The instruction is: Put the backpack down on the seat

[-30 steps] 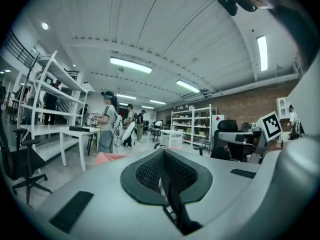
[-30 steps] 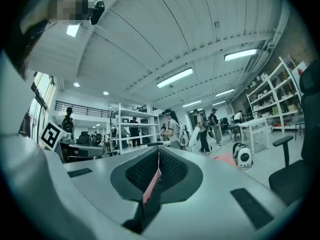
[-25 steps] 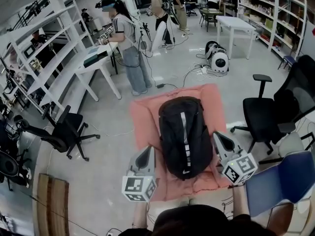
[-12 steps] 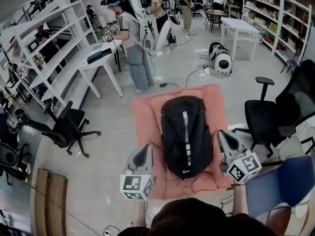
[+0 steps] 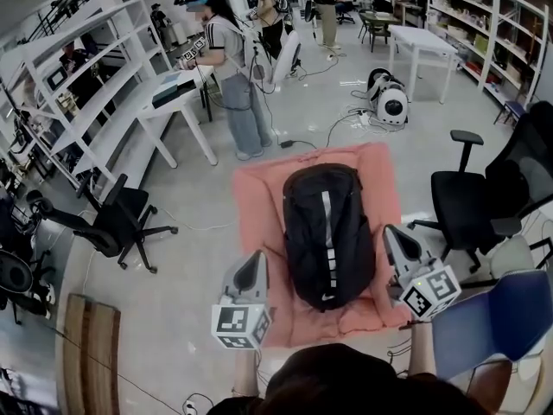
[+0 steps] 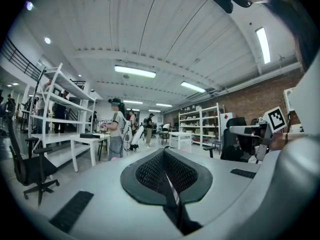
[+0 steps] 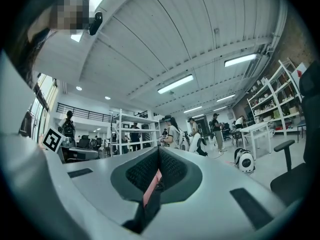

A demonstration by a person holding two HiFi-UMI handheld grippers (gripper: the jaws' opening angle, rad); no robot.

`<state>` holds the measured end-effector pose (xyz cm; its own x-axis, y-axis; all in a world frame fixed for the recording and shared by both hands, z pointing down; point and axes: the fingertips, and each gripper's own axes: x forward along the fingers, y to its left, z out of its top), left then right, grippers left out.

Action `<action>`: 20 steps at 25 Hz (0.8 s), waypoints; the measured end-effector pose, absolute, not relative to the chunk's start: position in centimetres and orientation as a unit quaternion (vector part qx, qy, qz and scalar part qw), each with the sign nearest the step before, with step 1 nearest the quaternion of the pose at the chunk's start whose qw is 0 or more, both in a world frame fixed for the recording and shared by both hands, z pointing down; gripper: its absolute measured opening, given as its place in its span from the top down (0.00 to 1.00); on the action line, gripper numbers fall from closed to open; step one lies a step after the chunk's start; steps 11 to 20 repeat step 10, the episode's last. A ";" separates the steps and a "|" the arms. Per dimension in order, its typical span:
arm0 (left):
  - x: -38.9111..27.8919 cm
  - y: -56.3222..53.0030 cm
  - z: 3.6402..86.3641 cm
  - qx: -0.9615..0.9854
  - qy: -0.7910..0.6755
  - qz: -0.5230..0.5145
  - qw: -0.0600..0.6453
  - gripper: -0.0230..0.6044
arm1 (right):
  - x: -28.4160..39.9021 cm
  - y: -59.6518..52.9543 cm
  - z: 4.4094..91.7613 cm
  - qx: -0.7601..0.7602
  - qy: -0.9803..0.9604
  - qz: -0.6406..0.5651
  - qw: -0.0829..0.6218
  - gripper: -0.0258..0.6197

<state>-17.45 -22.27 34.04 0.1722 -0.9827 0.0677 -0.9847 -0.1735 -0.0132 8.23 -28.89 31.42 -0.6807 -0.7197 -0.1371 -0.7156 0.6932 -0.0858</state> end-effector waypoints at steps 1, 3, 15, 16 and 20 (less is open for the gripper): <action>-17.4 -22.3 34.1 0.766 -0.642 0.031 0.017 0.94 | 8.1 -28.8 31.5 -0.391 0.917 -0.013 0.080 0.94; -17.1 -22.2 34.3 0.768 -0.639 0.034 0.015 0.94 | 8.0 -28.7 31.7 -0.390 0.917 -0.014 0.080 0.94; -16.3 -22.6 34.3 0.770 -0.637 0.033 0.013 0.94 | 7.8 -28.7 31.6 -0.384 0.920 -0.010 0.076 0.94; -16.3 -22.6 34.3 0.770 -0.637 0.033 0.013 0.94 | 7.8 -28.7 31.6 -0.384 0.920 -0.010 0.076 0.94; -16.3 -22.6 34.3 0.770 -0.637 0.033 0.013 0.94 | 7.8 -28.7 31.6 -0.384 0.920 -0.010 0.076 0.94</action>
